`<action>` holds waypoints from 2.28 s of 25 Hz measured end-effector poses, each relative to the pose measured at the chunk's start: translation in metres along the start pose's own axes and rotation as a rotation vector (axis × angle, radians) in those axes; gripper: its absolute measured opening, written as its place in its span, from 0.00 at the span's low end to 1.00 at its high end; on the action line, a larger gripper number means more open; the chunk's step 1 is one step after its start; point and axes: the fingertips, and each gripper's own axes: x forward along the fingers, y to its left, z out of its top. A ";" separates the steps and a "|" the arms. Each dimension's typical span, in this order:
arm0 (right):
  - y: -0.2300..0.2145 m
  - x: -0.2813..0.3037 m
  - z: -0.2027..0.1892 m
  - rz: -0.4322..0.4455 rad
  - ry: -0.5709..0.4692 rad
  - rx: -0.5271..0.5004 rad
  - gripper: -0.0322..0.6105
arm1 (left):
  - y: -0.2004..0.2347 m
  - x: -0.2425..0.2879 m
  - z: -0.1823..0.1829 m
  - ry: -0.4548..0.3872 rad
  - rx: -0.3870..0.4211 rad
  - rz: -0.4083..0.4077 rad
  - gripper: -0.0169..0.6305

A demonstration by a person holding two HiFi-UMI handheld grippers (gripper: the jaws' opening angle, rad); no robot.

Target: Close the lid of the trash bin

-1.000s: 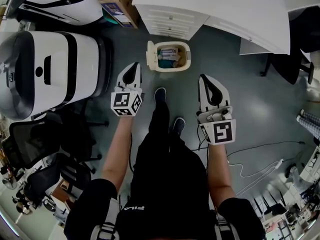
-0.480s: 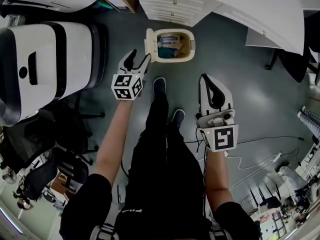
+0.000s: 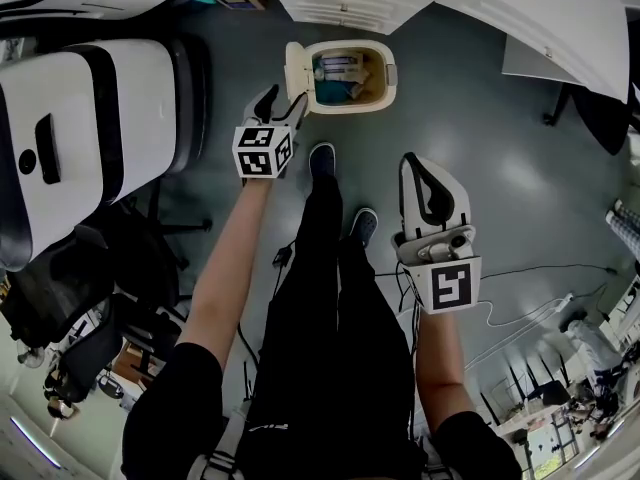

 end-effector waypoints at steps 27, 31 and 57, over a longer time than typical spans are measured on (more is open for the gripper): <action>-0.037 -0.019 -0.076 -0.100 0.063 0.047 0.06 | -0.092 0.083 -0.026 0.019 0.191 -0.225 0.42; -0.046 -0.025 -0.086 -0.122 0.064 0.046 0.06 | -0.111 0.103 -0.032 0.046 0.234 -0.255 0.42; -0.092 -0.025 -0.164 -0.185 0.054 0.134 0.06 | -0.161 0.211 -0.098 0.197 0.378 -0.351 0.42</action>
